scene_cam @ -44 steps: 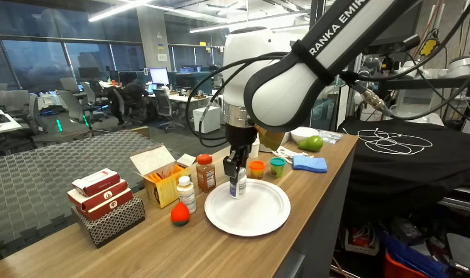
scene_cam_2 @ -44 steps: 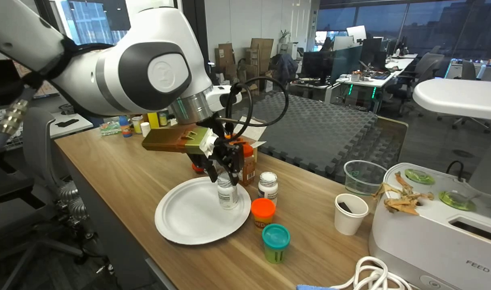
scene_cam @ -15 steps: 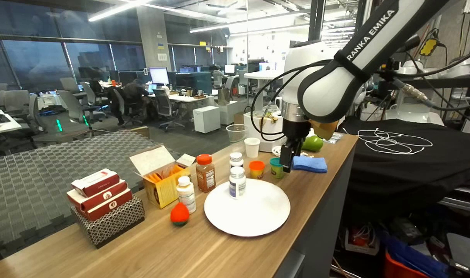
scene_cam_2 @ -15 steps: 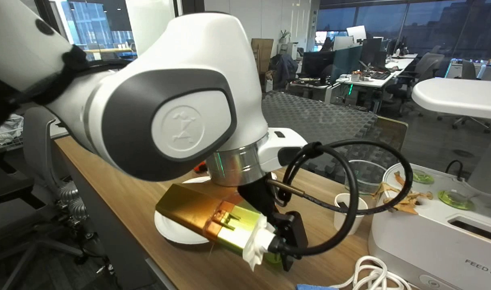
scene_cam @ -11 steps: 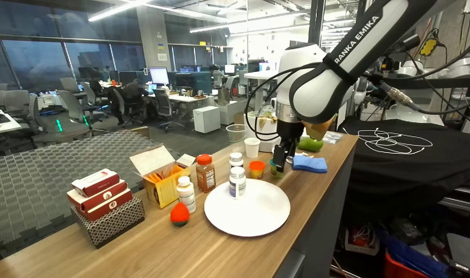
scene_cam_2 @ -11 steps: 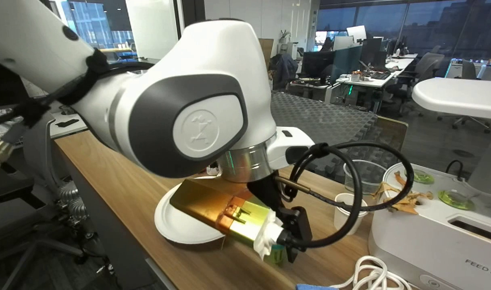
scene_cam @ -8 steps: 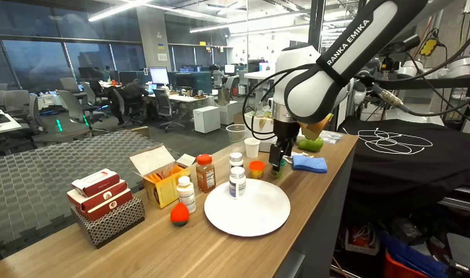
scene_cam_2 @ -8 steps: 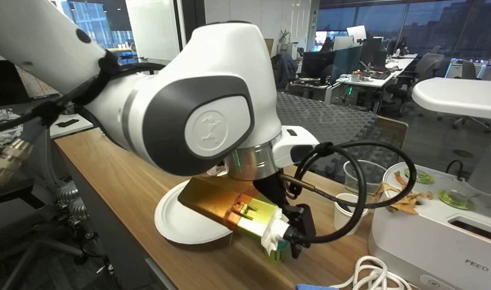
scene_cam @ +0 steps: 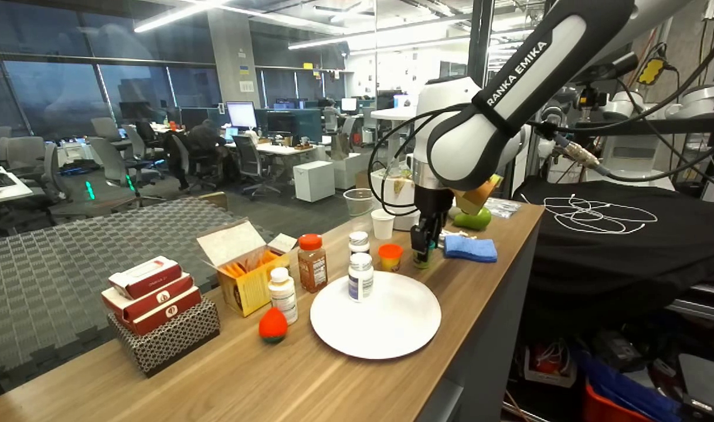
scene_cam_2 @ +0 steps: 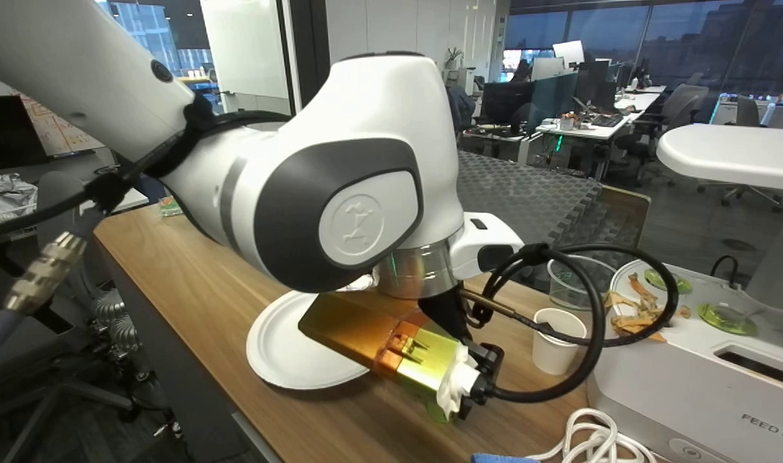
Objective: Pick up the bottles and small containers from the table and put them on the plate.
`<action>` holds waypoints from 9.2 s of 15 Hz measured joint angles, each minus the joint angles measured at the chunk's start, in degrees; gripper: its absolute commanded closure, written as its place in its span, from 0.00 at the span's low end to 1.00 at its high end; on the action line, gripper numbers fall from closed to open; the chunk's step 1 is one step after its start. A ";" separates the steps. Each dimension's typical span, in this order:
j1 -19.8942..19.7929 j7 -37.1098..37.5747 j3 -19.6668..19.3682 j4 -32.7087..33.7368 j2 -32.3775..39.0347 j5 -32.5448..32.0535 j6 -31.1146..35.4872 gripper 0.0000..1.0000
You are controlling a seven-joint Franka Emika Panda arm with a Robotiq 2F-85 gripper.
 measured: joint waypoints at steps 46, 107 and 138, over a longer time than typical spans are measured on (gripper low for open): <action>6.36 -0.82 5.13 -7.88 -5.59 -2.73 2.14 0.73; 0.58 -3.04 4.15 4.66 2.29 2.48 1.22 0.73; 9.35 11.49 4.95 -34.48 -27.79 -13.23 12.49 0.73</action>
